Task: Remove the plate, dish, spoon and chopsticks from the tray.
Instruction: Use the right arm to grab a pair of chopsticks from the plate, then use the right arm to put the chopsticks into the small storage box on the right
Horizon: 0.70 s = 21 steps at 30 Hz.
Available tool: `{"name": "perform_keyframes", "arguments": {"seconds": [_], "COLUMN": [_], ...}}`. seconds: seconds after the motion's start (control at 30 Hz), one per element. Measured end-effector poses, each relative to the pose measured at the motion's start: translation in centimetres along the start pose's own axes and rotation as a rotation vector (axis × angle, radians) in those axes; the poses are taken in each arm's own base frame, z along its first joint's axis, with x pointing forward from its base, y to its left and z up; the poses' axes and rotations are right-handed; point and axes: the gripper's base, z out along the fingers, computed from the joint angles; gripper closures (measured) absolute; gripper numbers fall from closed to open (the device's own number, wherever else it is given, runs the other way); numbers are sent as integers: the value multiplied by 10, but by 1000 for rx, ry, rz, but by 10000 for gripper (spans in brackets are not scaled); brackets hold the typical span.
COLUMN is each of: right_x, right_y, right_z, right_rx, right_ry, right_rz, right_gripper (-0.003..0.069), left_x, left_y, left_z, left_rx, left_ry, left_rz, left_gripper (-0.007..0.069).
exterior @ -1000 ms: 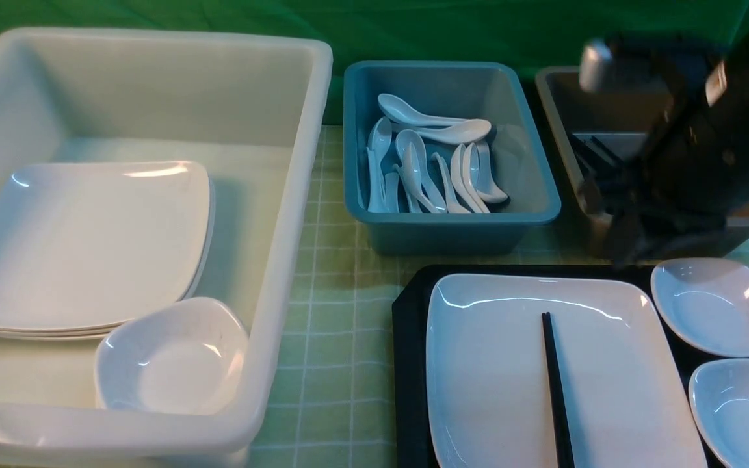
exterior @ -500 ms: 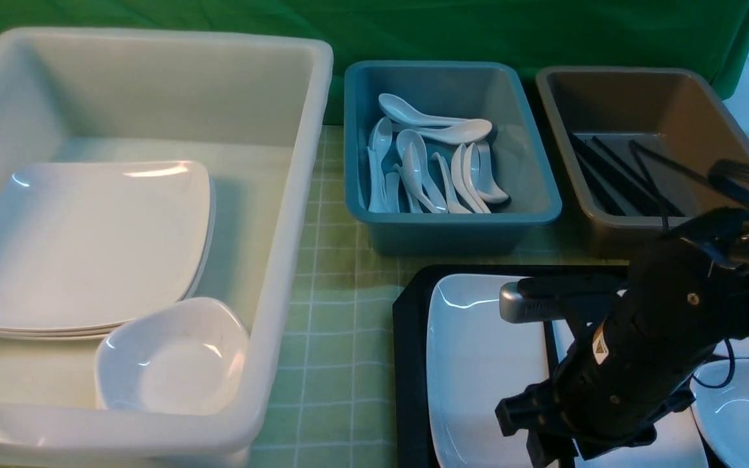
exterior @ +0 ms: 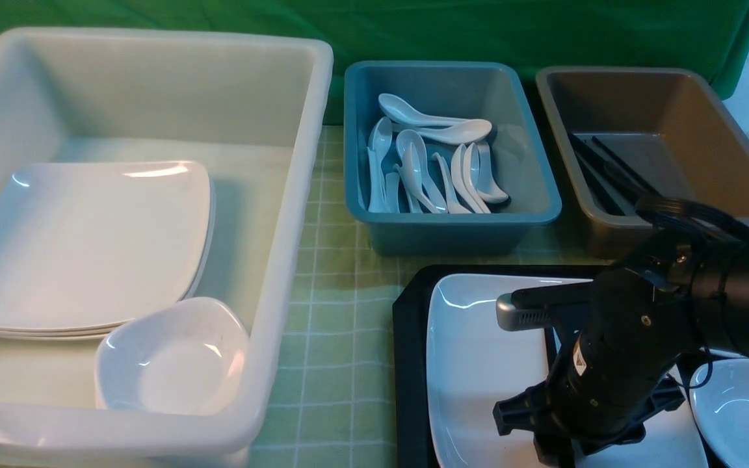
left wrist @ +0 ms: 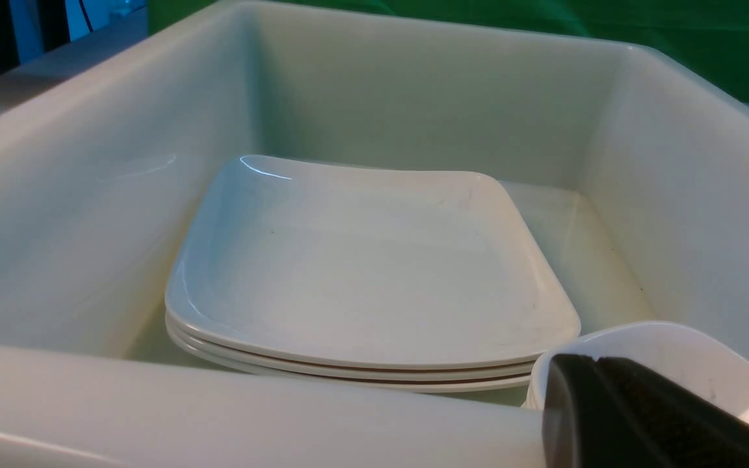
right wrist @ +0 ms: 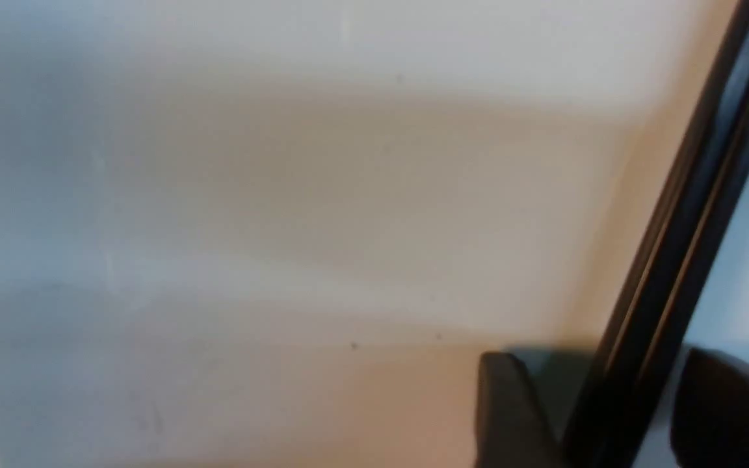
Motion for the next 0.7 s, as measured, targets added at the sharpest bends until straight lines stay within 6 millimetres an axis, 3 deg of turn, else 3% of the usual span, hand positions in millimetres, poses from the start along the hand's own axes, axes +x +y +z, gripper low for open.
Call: {"name": "perform_keyframes", "arguments": {"seconds": [0.2, 0.4, 0.6, 0.7], "right_x": [-3, -3, 4, 9], "right_y": [2, 2, -3, -6], "right_z": [0, -2, -38, -74], "right_rx": [-16, -20, -49, -75], "right_ry": [-33, -39, -92, -145], "right_rz": [-33, -68, -103, -126], "right_gripper": [544, 557, 557, 557], "left_x": [0, 0, 0, 0], "left_y": [0, 0, 0, 0], "left_z": [0, 0, 0, 0], "left_rx": [0, 0, 0, 0], "left_ry": [0, 0, 0, 0], "left_rz": [-2, -2, -2, -2], "left_gripper": [624, 624, 624, 624]}}
